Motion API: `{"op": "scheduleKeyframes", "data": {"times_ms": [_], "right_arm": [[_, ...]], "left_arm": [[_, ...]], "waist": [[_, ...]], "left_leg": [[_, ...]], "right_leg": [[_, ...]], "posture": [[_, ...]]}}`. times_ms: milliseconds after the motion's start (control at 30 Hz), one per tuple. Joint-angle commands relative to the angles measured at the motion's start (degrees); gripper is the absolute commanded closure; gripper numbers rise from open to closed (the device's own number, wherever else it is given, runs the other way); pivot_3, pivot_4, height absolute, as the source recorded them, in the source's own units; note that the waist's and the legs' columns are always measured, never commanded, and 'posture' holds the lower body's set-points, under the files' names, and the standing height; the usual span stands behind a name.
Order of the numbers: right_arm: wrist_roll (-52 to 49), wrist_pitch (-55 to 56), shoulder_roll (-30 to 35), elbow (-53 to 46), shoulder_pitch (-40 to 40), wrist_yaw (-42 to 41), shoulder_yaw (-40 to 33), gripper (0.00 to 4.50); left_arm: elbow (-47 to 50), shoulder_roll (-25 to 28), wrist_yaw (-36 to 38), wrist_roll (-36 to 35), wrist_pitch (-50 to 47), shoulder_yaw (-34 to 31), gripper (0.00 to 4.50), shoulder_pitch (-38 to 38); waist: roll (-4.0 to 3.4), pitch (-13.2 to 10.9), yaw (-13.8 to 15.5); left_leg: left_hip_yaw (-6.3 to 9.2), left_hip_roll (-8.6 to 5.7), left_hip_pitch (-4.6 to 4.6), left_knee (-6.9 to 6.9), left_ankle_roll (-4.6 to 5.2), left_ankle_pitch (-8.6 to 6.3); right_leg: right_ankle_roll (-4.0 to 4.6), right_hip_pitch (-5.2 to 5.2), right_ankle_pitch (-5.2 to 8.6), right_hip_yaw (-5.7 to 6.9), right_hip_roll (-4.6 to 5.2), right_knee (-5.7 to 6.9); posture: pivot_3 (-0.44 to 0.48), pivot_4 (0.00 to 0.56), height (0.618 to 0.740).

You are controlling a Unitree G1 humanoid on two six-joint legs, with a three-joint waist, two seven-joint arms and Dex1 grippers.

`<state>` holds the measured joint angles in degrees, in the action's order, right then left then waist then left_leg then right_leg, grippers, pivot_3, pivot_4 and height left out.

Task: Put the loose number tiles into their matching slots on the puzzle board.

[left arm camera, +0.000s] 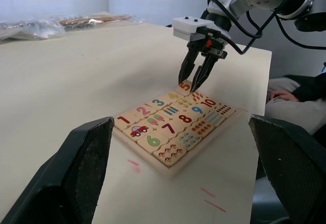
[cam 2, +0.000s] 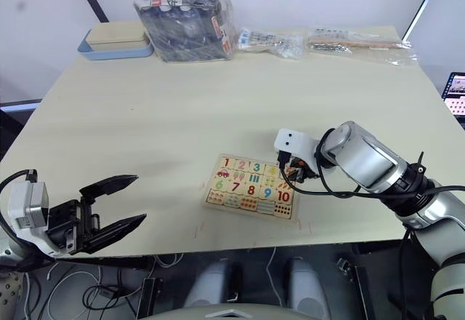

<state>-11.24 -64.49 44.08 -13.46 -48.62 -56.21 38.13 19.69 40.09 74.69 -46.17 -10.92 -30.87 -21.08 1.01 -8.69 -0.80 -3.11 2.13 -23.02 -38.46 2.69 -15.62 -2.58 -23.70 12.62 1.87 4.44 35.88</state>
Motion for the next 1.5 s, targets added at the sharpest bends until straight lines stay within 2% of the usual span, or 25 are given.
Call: {"op": "scheduleKeyframes", "data": {"times_ms": [33,1500], "right_arm": [[0.24,0.97,-0.24,-0.37,0.46,-1.18,0.53,3.62],[3.13,4.67,-3.82,3.37,1.19,-3.52,-0.96,3.62]], "left_arm": [[2.16,-0.29,-0.18,-0.88,0.65,-1.25,0.00,-0.60],[1.99,-1.46,0.24,-0.52,1.80,-1.88,0.00,-3.61]], "waist": [[0.00,0.00,-0.02],[0.06,0.04,-1.00]], "left_leg": [[0.00,0.00,0.00,0.00,0.00,0.00],[-0.07,0.22,0.13,0.01,-0.02,0.01]], "right_leg": [[0.00,0.00,0.00,0.00,0.00,0.00],[0.14,-0.01,-0.08,-0.13,-0.22,0.02]], "posture": [[0.000,0.150,0.740],[0.000,0.150,0.740]]}}
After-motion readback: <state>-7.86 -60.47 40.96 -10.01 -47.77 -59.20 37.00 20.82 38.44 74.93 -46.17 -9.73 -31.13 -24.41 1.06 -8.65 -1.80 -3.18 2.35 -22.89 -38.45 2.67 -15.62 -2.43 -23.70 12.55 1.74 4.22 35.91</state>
